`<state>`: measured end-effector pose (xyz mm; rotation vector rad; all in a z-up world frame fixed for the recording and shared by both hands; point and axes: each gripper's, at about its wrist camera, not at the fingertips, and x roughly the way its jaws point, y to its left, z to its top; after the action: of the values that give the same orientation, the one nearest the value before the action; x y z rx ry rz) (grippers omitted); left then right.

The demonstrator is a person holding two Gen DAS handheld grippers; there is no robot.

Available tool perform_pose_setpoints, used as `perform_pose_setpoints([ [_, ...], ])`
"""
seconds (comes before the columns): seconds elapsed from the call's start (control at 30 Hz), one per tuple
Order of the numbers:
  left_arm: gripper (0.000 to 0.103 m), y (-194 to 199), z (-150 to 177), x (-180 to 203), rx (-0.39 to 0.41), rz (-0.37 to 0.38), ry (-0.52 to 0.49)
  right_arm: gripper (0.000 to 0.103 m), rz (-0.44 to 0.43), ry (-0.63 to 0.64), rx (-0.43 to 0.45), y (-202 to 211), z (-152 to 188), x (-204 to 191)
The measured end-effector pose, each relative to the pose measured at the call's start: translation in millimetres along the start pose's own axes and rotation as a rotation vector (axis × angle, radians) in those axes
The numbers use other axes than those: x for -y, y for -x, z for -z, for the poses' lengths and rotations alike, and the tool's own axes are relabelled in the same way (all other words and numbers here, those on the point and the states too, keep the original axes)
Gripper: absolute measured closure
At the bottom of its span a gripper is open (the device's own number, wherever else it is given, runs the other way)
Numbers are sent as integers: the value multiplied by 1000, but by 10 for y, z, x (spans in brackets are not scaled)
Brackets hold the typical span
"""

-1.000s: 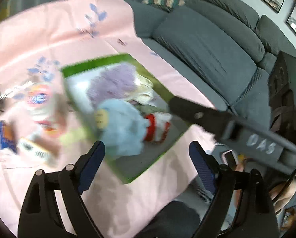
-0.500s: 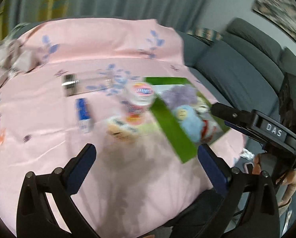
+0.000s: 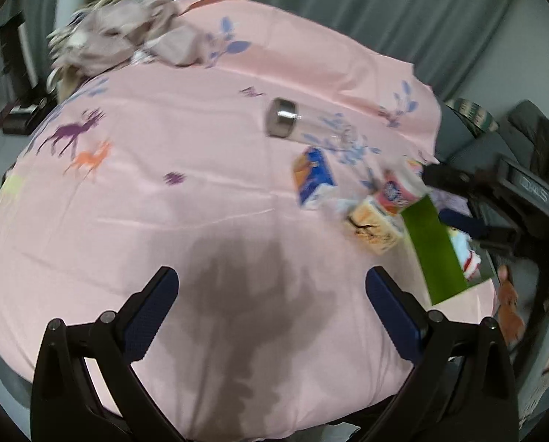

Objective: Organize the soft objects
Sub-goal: 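Move the right tool back to the colourful tissue pack and grasp it, then carry the colourful tissue pack with the right tool and release it into the box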

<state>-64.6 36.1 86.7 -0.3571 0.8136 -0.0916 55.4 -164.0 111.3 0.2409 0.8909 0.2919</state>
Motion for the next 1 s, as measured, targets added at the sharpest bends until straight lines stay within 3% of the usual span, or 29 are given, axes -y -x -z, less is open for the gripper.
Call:
perform_pose_setpoints([
  [0.27, 2, 48, 83, -181, -10, -25, 42, 22, 78, 121, -79, -726, -265, -494],
  [0.37, 2, 83, 100, -189, -8, -16, 43, 25, 152, 121, -115, -993, -333, -547],
  [0.43, 2, 98, 113, -207, -11, -12, 46, 36, 205, 136, -141, -1173, -368, -560],
  [0.5, 2, 102, 117, -227, -13, -12, 46, 38, 260, 169, -143, -1298, -370, -569],
  [0.53, 2, 106, 120, -239, -13, -13, 48, 52, 272, 181, -140, -1330, -371, -573],
  [0.63, 2, 101, 113, -270, -14, -9, 61, 78, 296, 219, -135, -1368, -354, -572],
  [0.73, 2, 100, 111, -289, -15, -2, 75, 80, 229, 218, -140, -1295, -319, -563],
  [1.0, 2, 99, 121, -319, -14, 9, 95, 80, -98, 114, -189, -865, 148, -432],
])
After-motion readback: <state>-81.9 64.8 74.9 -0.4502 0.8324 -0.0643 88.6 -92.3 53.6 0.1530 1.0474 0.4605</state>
